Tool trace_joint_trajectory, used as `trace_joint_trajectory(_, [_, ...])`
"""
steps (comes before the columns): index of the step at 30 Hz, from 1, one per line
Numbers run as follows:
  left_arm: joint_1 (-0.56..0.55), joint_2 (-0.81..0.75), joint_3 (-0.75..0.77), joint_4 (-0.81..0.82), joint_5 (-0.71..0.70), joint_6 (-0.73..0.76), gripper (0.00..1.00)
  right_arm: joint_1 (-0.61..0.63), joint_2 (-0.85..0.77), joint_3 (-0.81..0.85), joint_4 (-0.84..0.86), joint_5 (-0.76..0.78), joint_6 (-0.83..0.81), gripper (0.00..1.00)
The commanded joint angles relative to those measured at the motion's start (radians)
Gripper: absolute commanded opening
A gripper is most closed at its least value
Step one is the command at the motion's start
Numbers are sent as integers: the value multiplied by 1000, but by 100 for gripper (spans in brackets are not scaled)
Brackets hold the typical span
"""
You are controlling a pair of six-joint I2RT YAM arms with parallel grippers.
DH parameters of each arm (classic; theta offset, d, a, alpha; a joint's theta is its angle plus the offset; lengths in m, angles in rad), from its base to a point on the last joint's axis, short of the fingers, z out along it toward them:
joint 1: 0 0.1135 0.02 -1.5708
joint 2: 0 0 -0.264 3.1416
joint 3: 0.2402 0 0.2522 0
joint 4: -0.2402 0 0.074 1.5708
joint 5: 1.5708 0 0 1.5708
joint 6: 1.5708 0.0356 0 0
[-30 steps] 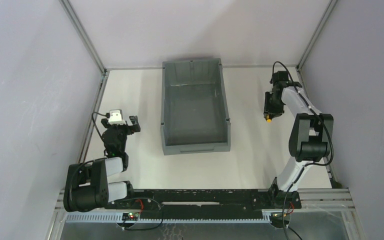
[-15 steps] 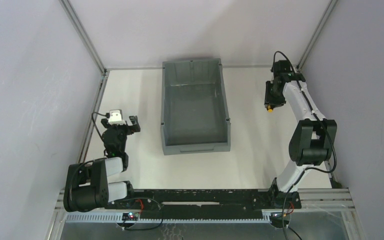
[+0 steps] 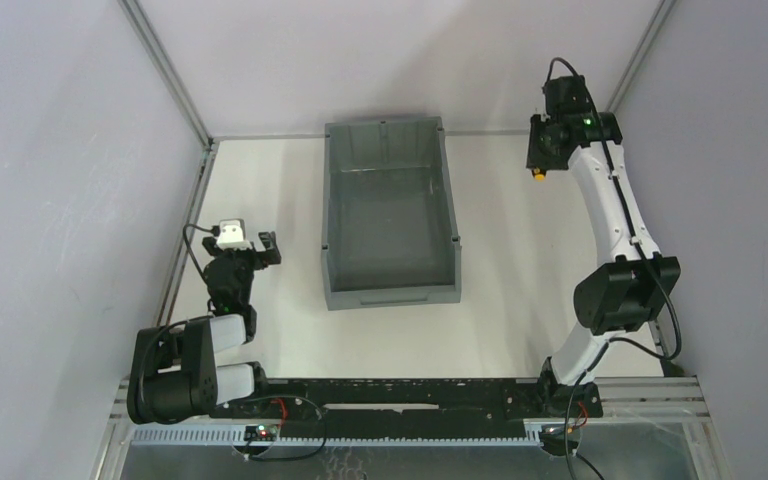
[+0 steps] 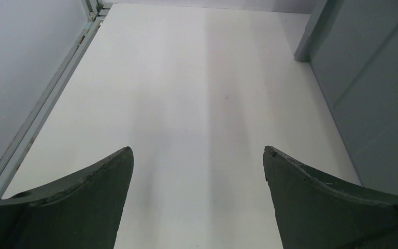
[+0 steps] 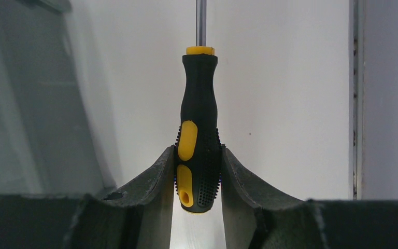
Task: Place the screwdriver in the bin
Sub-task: Place the screwdriver in the bin.
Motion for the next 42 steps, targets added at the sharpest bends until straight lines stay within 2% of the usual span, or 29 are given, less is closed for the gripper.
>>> trace_joint_trajectory(1, [8,-5,-1,87,18,-1,100,42,-51,126,-47,47,48,0])
trace_joint_trajectory(11, [9,-6,-3,87,18,-1,100,207,-23,313,-75,95,161,0])
trace_joint_trajectory(23, [7,-5,-1,87,18,-1,100,449,87,442,-83,156,267,0])
trace_joint_trajectory(33, [8,-5,-3,87,18,-1,100,596,167,456,-26,253,316,0])
trace_joint_trajectory(42, [9,-5,-2,87,18,-1,100,672,238,420,0,319,383,0])
